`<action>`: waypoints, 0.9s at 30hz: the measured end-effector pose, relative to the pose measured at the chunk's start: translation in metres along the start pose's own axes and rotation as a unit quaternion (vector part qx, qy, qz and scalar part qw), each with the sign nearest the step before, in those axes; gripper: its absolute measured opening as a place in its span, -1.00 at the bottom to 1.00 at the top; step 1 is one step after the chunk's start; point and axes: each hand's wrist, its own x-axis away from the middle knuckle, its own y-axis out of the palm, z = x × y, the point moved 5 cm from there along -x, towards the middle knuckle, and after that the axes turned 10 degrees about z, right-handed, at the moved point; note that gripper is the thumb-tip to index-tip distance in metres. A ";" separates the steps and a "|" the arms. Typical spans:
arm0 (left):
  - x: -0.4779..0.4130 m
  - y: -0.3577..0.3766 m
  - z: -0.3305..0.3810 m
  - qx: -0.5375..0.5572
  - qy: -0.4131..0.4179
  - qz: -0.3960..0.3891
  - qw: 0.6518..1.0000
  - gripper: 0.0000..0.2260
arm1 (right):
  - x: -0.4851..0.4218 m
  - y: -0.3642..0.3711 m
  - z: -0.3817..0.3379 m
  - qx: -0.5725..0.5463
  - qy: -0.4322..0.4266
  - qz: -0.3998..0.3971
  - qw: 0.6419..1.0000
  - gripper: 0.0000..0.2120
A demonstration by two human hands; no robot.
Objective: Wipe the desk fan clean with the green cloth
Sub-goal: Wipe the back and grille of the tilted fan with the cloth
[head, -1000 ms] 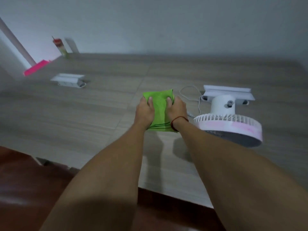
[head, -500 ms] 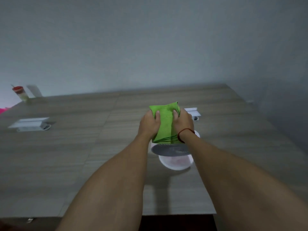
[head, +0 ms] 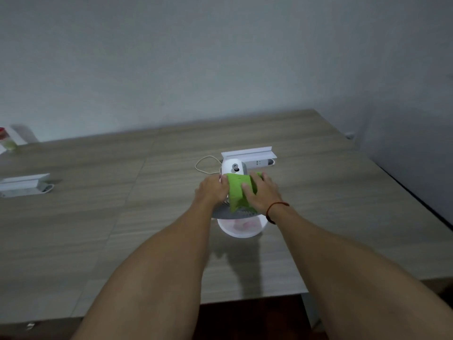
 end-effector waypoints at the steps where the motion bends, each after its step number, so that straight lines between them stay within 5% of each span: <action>1: 0.001 0.003 -0.003 0.009 0.004 -0.020 1.000 -0.51 | 0.003 0.003 -0.001 0.022 -0.018 -0.007 1.000 -0.37; 5: -0.001 0.011 -0.011 0.054 0.022 -0.014 0.998 -0.55 | 0.005 0.014 -0.004 0.078 -0.057 0.028 0.995 -0.31; 12: -0.025 0.027 -0.021 0.122 -0.012 -0.017 0.992 -0.61 | -0.020 0.027 -0.016 -0.044 -0.093 0.104 0.989 -0.59; 17: -0.035 0.034 -0.024 0.114 -0.033 -0.014 0.993 -0.62 | -0.035 0.030 0.015 -0.215 0.079 0.205 0.952 -0.61; 21: -0.043 0.038 -0.025 0.123 -0.032 -0.003 0.992 -0.52 | -0.047 0.033 0.026 -0.251 0.189 0.207 0.927 -0.66; 27: -0.061 0.050 -0.031 0.130 -0.034 -0.019 0.991 -0.43 | -0.043 0.033 -0.018 -0.124 -0.011 0.220 0.967 -0.61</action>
